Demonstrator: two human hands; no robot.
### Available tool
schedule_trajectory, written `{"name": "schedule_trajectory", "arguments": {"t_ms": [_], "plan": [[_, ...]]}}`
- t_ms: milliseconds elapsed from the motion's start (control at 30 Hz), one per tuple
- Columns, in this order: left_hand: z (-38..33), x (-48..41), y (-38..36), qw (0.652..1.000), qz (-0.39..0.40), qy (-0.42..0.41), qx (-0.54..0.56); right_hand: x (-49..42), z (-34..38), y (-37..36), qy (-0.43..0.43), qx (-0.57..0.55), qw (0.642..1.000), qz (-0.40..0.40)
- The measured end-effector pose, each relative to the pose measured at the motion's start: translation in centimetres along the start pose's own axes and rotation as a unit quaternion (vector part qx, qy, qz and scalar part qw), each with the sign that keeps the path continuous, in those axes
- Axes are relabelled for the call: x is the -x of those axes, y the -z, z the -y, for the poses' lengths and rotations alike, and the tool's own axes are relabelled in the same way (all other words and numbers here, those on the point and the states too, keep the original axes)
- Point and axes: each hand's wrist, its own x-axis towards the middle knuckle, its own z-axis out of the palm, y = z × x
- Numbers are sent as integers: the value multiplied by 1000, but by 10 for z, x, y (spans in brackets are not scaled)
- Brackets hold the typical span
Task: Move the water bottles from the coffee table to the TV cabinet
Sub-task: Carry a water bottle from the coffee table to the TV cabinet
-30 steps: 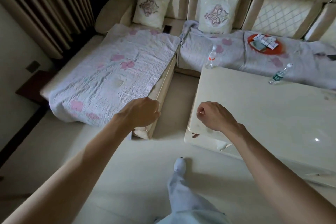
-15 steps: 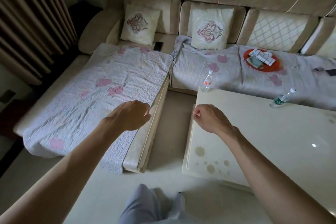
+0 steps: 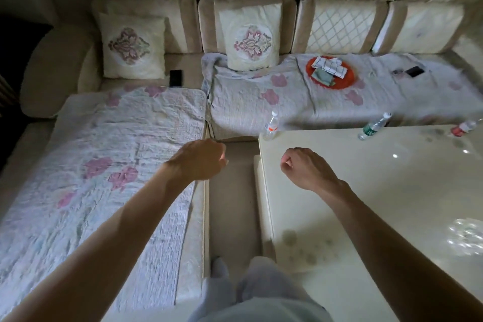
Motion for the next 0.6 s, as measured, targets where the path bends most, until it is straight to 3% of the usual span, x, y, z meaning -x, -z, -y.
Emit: {"name": "schedule_trajectory", "arguments": {"t_ms": [600], "plan": [[33,-229,33,994,91,-43,-33,-175,-78,-5,-133,-45,987,83]]}}
